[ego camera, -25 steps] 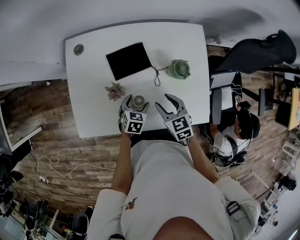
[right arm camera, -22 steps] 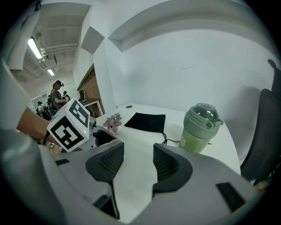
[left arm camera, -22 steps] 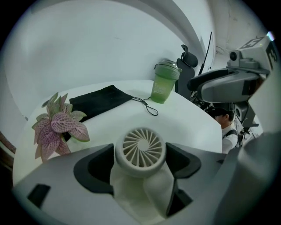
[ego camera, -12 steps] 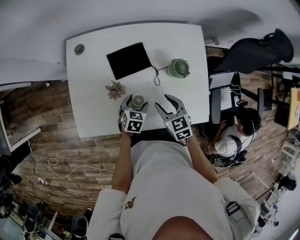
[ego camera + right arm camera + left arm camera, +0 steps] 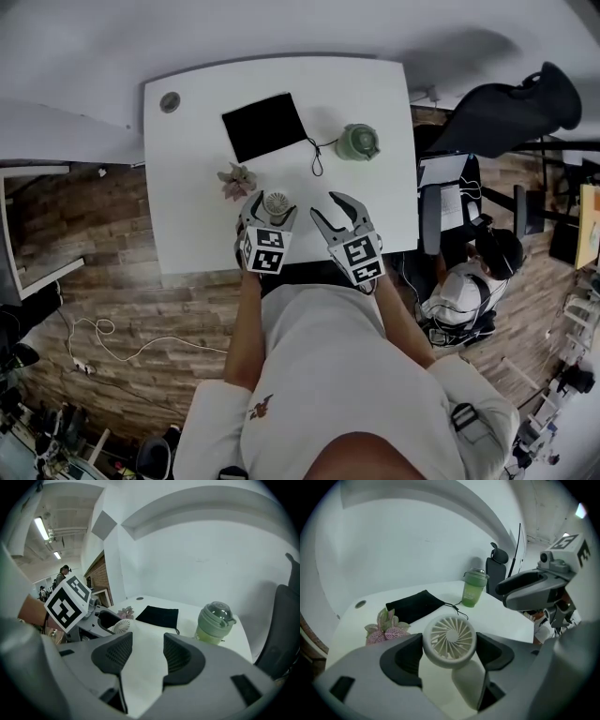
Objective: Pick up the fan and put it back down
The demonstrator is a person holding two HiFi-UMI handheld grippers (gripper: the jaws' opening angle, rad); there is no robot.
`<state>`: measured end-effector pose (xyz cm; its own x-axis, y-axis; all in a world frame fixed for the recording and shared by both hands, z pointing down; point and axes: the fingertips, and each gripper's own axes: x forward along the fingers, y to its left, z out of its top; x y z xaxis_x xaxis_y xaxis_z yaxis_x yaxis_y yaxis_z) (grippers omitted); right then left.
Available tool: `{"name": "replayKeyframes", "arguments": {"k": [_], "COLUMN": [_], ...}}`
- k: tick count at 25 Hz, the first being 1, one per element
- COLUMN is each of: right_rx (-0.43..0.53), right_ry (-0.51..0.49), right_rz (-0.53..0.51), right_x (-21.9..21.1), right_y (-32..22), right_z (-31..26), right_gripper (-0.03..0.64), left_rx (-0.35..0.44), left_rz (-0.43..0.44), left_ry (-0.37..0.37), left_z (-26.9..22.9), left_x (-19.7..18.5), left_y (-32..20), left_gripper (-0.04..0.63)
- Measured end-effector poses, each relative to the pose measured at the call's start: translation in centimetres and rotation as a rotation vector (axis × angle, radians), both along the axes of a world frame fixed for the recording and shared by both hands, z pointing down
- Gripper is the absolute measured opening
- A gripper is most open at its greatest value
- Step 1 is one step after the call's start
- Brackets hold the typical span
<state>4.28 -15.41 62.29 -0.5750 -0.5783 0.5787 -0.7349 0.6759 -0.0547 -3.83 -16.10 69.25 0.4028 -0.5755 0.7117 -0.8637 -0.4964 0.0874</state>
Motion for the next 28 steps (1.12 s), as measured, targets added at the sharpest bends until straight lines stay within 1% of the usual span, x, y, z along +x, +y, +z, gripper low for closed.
{"name": "replayKeyframes", "arguments": {"k": [7, 11, 18, 22, 28], "right_rx": [0.074, 0.137, 0.213, 0.266, 0.342], "right_ry": [-0.034, -0.061, -0.088, -0.111, -0.133], "right_rz": [-0.012, -0.019, -0.021, -0.023, -0.019], "right_x": [-0.7, -1.0, -0.5, -0.2, 0.1], "right_y": [-0.7, -1.4, -1.8, -1.8, -2.3], "right_z": [-3.3, -5.8, -9.8, -12.2, -15.7], "right_gripper": [0.209, 0.209, 0.207, 0.206, 0.204], "left_rx": [0.109, 0.181, 0.310, 0.370, 0.470], "left_rz": [-0.044, -0.061, -0.073, -0.088, -0.101], "left_ry": [0.023, 0.029, 0.032, 0.051, 0.057], "left_z": [-5.0, -8.3, -14.0, -16.9, -21.2], "left_x": [-1.0, -1.5, -1.6, -1.7, -2.1], "left_y": [-0.6, -1.3, -2.3, -2.5, -2.6], "left_gripper": [0.353, 0.353, 0.353, 0.353, 0.353]}}
